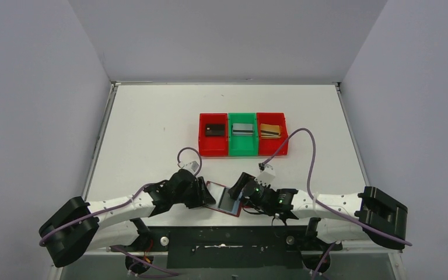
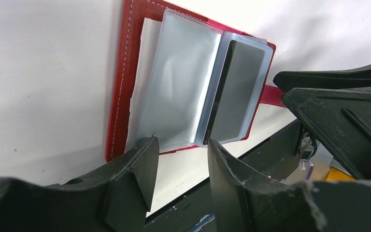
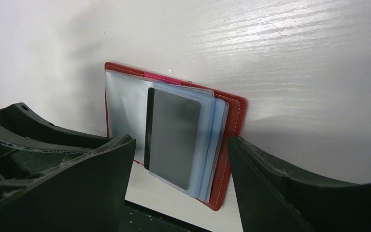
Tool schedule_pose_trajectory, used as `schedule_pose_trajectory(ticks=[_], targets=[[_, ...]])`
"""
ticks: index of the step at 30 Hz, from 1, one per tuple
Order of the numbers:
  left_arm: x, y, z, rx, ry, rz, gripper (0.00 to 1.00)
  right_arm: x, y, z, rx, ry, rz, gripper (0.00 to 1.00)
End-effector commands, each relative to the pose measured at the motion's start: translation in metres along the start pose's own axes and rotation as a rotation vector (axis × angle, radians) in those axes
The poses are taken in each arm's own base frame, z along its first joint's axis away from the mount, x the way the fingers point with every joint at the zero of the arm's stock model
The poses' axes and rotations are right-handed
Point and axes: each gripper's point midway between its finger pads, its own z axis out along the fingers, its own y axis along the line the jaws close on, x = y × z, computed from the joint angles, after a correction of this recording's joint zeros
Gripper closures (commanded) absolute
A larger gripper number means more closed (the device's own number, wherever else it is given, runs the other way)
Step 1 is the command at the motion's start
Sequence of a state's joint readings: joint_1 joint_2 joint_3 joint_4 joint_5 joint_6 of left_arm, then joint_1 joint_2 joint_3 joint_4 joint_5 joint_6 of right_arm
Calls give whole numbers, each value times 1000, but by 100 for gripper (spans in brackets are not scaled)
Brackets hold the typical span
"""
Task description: Take the credit cards out of the card holder
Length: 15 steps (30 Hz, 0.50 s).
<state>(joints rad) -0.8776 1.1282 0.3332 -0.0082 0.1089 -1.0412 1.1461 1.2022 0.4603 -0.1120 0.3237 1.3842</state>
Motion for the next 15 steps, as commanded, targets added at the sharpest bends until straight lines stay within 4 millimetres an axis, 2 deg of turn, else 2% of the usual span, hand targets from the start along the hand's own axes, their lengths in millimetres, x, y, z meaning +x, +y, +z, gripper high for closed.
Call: schedule_pose_trajectory(ticks=[1, 4, 8, 15], targets=[[1, -5, -2, 39, -7, -1, 59, -15, 24, -9, -100, -53, 40, 32], [5, -1, -2, 39, 0, -10, 59, -16, 21, -7, -90, -43, 42, 44], [9, 0, -3, 39, -1, -20, 61, -5, 10, 3, -25, 11, 31, 53], [11, -1, -8, 42, -14, -21, 62, 9, -1, 17, 82, 68, -21, 58]])
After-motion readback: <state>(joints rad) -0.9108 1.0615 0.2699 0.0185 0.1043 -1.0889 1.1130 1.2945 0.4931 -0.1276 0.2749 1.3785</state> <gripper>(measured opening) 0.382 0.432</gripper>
